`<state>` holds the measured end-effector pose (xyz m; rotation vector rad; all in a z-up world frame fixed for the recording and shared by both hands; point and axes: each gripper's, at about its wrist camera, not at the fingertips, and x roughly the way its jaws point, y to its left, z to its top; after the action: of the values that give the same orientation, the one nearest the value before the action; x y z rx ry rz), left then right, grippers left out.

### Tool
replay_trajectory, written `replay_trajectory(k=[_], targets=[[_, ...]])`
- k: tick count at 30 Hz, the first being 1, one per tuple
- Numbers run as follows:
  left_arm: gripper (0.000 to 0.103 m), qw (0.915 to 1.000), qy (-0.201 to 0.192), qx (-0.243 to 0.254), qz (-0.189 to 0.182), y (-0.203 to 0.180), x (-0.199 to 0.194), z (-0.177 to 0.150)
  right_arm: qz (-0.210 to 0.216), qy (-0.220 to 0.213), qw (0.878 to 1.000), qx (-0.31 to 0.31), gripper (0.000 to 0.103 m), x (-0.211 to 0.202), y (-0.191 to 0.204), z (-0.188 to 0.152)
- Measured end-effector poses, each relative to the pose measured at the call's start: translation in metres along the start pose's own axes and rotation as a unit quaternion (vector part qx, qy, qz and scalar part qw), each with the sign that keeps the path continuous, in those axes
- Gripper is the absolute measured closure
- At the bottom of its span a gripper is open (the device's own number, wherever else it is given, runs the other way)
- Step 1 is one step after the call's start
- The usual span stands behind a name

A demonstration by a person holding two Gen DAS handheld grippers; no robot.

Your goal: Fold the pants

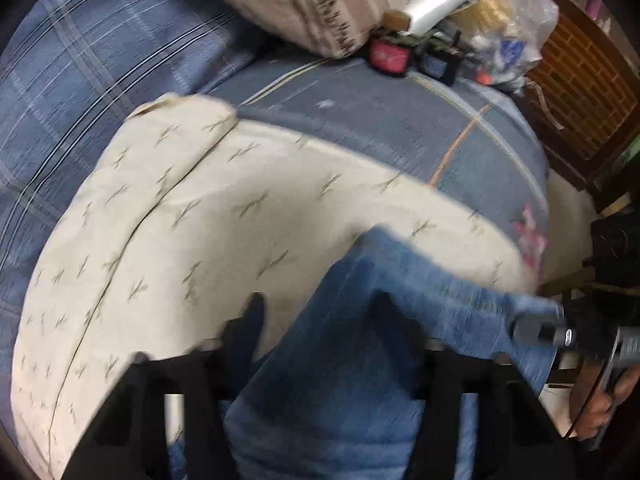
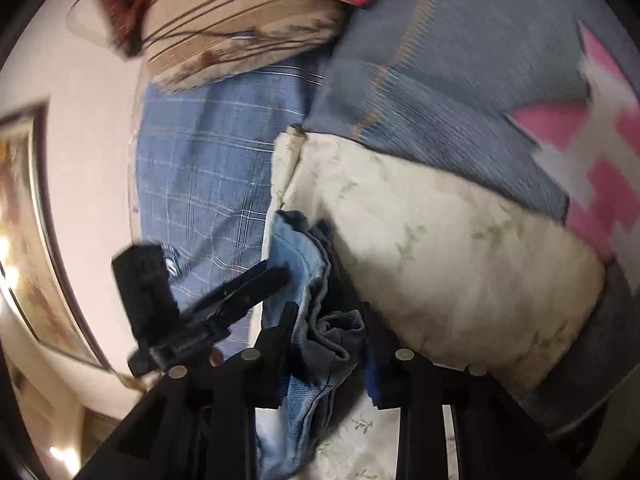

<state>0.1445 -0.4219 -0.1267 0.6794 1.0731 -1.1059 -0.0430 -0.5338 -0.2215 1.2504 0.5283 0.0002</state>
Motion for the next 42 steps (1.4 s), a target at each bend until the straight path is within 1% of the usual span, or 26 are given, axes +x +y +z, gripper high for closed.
replay_trajectory(k=[1,3,5,6,8,10,12,13,14,15,16,18,19,21,24,25,27,29,32,33,34,35,38,39,41,42], targets=[[0.061,0.9999,-0.008,0.006,-0.004,-0.003,0.000,0.004,-0.007,-0.008,0.999,-0.036,0.074,-0.004,0.011,-0.001],[0.064,0.9996,-0.016,0.022,0.008,-0.008,0.001,0.007,-0.021,-0.026,0.993,-0.110,0.075,-0.012,0.032,-0.006],[0.068,0.9995,0.002,0.023,0.019,-0.008,0.017,0.007,-0.049,-0.036,0.986,-0.157,0.075,-0.014,0.039,-0.012],[0.068,0.9996,0.010,0.015,0.022,-0.007,0.024,0.006,-0.067,-0.033,0.984,-0.161,0.075,-0.010,0.035,-0.012],[0.068,0.9997,0.003,0.007,0.021,-0.006,0.027,0.004,-0.098,-0.014,0.985,-0.144,0.075,0.001,0.017,-0.011],[0.066,0.9995,-0.001,0.014,0.028,-0.006,0.021,0.003,-0.085,-0.010,0.988,-0.132,0.075,-0.001,0.008,-0.010],[0.066,0.9996,-0.008,0.007,0.025,-0.004,0.014,0.004,-0.074,0.001,0.991,-0.111,0.070,-0.006,0.008,-0.005],[0.067,0.9998,-0.018,-0.005,0.008,-0.001,0.006,0.004,-0.068,0.008,0.993,-0.099,0.063,-0.009,0.007,-0.002],[0.066,0.9996,-0.024,-0.012,-0.012,0.001,-0.001,0.003,-0.058,0.014,0.995,-0.086,0.043,-0.015,0.006,0.001],[0.062,0.9991,-0.026,-0.014,-0.029,0.002,-0.005,0.002,-0.046,0.012,0.996,-0.078,0.035,-0.022,0.005,0.002],[0.056,0.9988,-0.020,-0.011,-0.044,0.001,-0.007,0.002,-0.036,0.008,0.996,-0.076,0.030,-0.028,0.006,0.001],[0.055,0.9989,-0.008,0.007,-0.046,-0.005,-0.006,0.002,-0.025,0.008,0.997,-0.077,0.030,-0.038,0.005,-0.002],[0.055,0.9988,-0.003,0.020,-0.045,-0.009,-0.004,0.002,-0.026,0.014,0.997,-0.074,0.030,-0.039,0.005,-0.005],[0.055,0.9977,0.014,0.031,-0.059,-0.012,0.003,0.002,-0.002,0.038,0.998,-0.057,0.030,-0.037,0.000,-0.011],[0.055,0.9961,0.044,0.052,-0.055,-0.017,0.017,0.002,-0.006,0.054,0.997,-0.050,0.030,-0.029,-0.002,-0.021],[0.056,0.9955,0.051,0.057,-0.056,-0.018,0.023,0.005,0.001,0.060,0.997,-0.046,0.031,-0.025,-0.003,-0.023],[0.063,0.9946,0.047,0.065,-0.066,-0.019,0.023,0.008,0.022,0.066,0.997,-0.029,0.042,-0.017,-0.006,-0.024],[0.065,0.9934,0.045,0.076,-0.072,-0.020,0.022,0.012,0.023,0.060,0.998,-0.012,0.065,-0.010,-0.011,-0.023],[0.065,0.9925,0.056,0.080,-0.073,-0.018,0.029,0.017,0.018,0.058,0.998,0.006,0.070,-0.006,-0.021,-0.023],[0.058,0.9929,0.058,0.077,-0.069,-0.016,0.032,0.019,0.017,0.058,0.998,0.018,0.071,-0.004,-0.026,-0.023],[0.044,0.9938,0.061,0.071,-0.060,-0.014,0.034,0.020,0.022,0.056,0.998,0.036,0.075,-0.002,-0.031,-0.023],[0.041,0.9950,0.060,0.061,-0.052,-0.012,0.036,0.021,0.027,0.055,0.997,0.045,0.075,-0.006,-0.035,-0.024],[0.040,0.9953,0.052,0.064,-0.051,-0.014,0.037,0.021,0.024,0.055,0.997,0.039,0.073,-0.007,-0.033,-0.026],[0.043,0.9951,0.050,0.068,-0.051,-0.016,0.036,0.020,0.024,0.053,0.998,0.037,0.073,-0.008,-0.033,-0.027],[0.062,0.9937,0.045,0.072,-0.073,-0.017,0.034,0.018,0.024,0.046,0.998,0.028,0.074,-0.009,-0.031,-0.027],[0.065,0.9931,0.042,0.077,-0.077,-0.020,0.033,0.017,0.018,0.042,0.999,0.018,0.076,-0.009,-0.028,-0.028]])
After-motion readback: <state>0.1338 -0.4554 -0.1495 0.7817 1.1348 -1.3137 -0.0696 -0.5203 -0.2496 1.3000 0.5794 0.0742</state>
